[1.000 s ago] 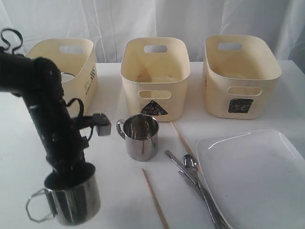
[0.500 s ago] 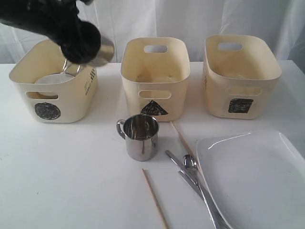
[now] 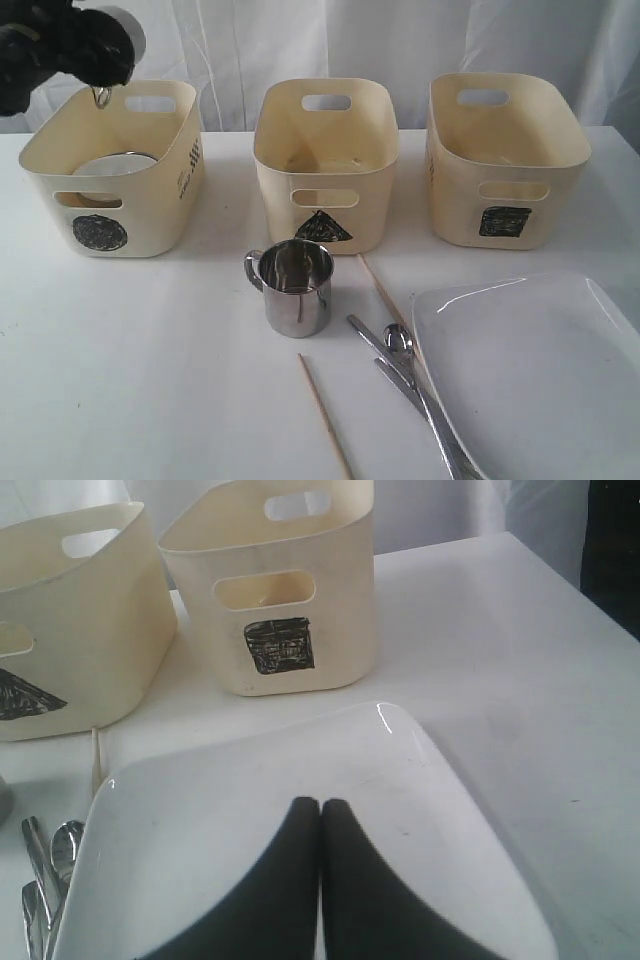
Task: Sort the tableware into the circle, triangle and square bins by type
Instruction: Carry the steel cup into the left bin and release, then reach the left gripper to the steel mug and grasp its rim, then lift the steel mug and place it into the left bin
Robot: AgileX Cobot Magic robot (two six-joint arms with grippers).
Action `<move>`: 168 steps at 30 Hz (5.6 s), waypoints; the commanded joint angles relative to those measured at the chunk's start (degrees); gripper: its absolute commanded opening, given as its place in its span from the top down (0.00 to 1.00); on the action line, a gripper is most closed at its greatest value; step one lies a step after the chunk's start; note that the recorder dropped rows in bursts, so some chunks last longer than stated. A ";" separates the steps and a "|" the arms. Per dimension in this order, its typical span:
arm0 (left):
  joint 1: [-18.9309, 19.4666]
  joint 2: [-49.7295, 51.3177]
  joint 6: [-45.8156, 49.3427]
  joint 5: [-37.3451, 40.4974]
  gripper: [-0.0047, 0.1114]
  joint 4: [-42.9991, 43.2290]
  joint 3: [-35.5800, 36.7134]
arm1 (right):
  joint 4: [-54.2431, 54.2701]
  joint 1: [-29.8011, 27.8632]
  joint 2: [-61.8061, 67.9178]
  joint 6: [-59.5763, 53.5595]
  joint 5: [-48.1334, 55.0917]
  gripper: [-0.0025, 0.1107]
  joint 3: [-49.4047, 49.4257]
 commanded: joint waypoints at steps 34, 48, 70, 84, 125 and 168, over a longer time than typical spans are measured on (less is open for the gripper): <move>0.28 -1.75 -20.83 31.13 0.53 9.73 -4.47 | -0.17 -0.08 -0.37 0.07 -0.38 0.98 0.12; 0.60 -2.73 -26.63 65.57 0.57 3.81 -21.39 | -0.17 -0.08 -0.37 0.07 -0.38 0.98 0.12; -16.25 1.12 -16.69 92.97 0.72 1.49 -21.06 | -0.17 -0.08 -0.37 0.07 -0.38 0.98 0.12; -16.25 8.80 -17.09 90.30 0.42 -2.11 -21.06 | -0.17 -0.08 -0.37 0.07 -0.38 0.98 0.12; -16.26 14.65 -0.81 101.64 0.96 1.08 -21.06 | -0.17 -0.08 -0.37 0.07 -0.38 0.98 0.12; 0.48 1.30 -31.26 60.88 0.66 19.83 -22.10 | -0.17 -0.08 -0.37 0.07 -0.38 0.98 0.12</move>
